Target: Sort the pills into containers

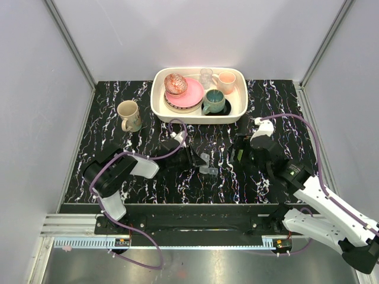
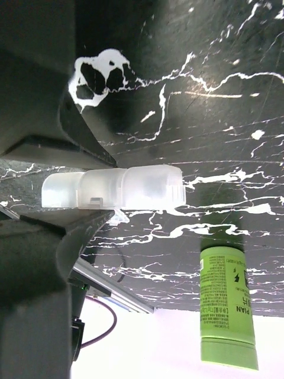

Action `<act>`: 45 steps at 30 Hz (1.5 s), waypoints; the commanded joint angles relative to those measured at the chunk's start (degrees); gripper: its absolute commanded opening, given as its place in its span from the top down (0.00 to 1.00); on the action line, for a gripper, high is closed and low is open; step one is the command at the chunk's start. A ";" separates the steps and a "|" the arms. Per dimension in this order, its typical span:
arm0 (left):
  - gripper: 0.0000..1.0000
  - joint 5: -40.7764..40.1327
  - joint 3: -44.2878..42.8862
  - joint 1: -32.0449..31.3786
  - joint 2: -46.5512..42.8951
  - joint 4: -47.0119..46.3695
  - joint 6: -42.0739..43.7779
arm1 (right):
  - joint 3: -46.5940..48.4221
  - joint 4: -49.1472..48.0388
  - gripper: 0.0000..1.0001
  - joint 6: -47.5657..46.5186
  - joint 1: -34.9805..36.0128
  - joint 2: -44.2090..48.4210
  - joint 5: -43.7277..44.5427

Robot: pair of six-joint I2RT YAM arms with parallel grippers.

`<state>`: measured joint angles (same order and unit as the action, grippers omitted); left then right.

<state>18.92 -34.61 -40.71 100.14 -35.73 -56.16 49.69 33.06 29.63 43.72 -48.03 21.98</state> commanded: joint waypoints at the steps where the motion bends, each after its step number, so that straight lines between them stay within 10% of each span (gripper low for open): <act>1: 0.59 1.65 -0.37 0.63 0.15 -2.24 0.62 | 1.28 -0.01 0.10 0.61 -0.66 0.31 1.31; 17: 0.38 -0.98 10.96 0.63 -4.24 -7.97 -4.05 | 1.99 0.25 0.09 0.78 -1.18 -0.48 3.25; 31: 0.20 -16.98 6.31 0.45 -30.60 33.06 7.29 | 7.08 4.56 0.00 -0.97 -11.28 -12.96 -1.74; 45: 0.04 -21.03 5.69 -0.42 -39.75 42.49 8.09 | 7.35 -0.27 0.01 -4.14 -19.82 -25.00 -7.56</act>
<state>0.36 -27.77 -40.91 62.59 5.19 -48.86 54.74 35.31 26.94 24.56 -71.48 15.99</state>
